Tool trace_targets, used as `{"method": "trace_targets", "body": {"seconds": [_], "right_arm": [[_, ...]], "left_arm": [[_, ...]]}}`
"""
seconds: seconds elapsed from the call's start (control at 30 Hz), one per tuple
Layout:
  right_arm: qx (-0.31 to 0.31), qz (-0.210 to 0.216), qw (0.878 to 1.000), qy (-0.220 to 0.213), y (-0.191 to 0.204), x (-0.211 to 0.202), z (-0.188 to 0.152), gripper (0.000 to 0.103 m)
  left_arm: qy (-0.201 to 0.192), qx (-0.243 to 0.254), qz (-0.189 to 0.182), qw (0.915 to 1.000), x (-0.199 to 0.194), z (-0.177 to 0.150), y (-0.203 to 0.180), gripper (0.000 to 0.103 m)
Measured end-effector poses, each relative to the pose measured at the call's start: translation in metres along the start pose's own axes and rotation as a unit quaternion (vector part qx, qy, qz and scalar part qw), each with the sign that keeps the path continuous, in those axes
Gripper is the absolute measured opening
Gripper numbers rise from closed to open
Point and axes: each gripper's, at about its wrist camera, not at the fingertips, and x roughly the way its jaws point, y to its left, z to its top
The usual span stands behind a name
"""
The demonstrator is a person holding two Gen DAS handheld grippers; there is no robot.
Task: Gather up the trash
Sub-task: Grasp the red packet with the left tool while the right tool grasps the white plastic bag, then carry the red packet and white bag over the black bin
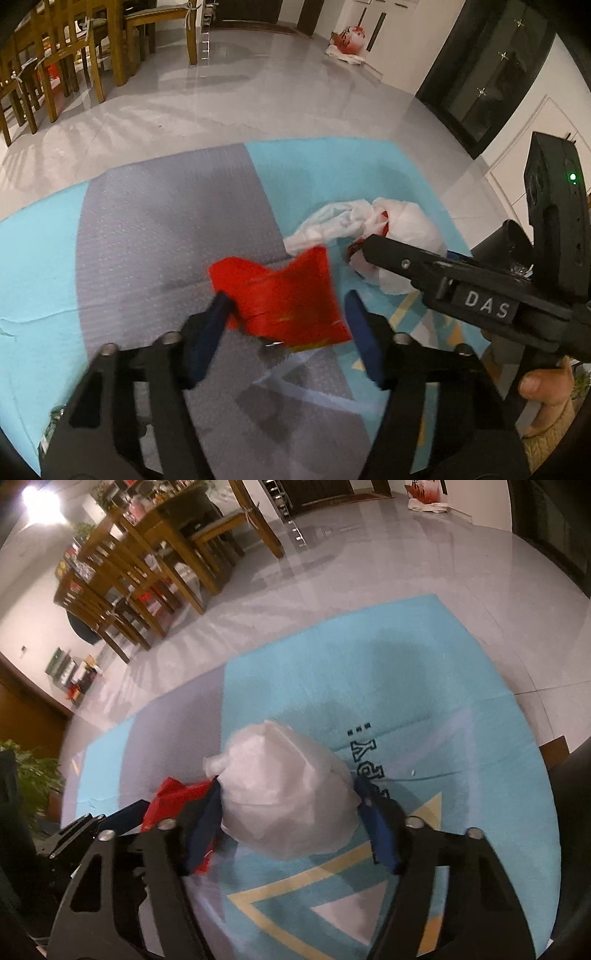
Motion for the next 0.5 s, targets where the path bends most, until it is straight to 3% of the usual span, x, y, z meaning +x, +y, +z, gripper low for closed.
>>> {"method": "trace_targets", "body": {"seconds": [0.07,0.17,0.27,0.5], "right_arm": [[-0.012,-0.01,1.0,0.004,0.002,0.001,0.0,0.045],[-0.019,-0.02,1.0,0.001,0.003,-0.002,-0.001,0.031],[-0.015,-0.022,1.0,-0.004,0.002,-0.007,-0.002,0.026],[-0.003,-0.014,0.999,-0.046,-0.003,-0.041,-0.004,0.024]], "left_arm": [[-0.002,-0.001,0.002,1.0,0.002,-0.001,0.001,0.043],[-0.013,-0.013,0.0,0.9998,0.0,-0.003,0.005,0.028],[-0.021,-0.018,-0.004,0.9996,-0.005,-0.005,0.005,0.02],[-0.057,-0.032,-0.022,0.9976,-0.04,-0.01,-0.004,0.019]]}}
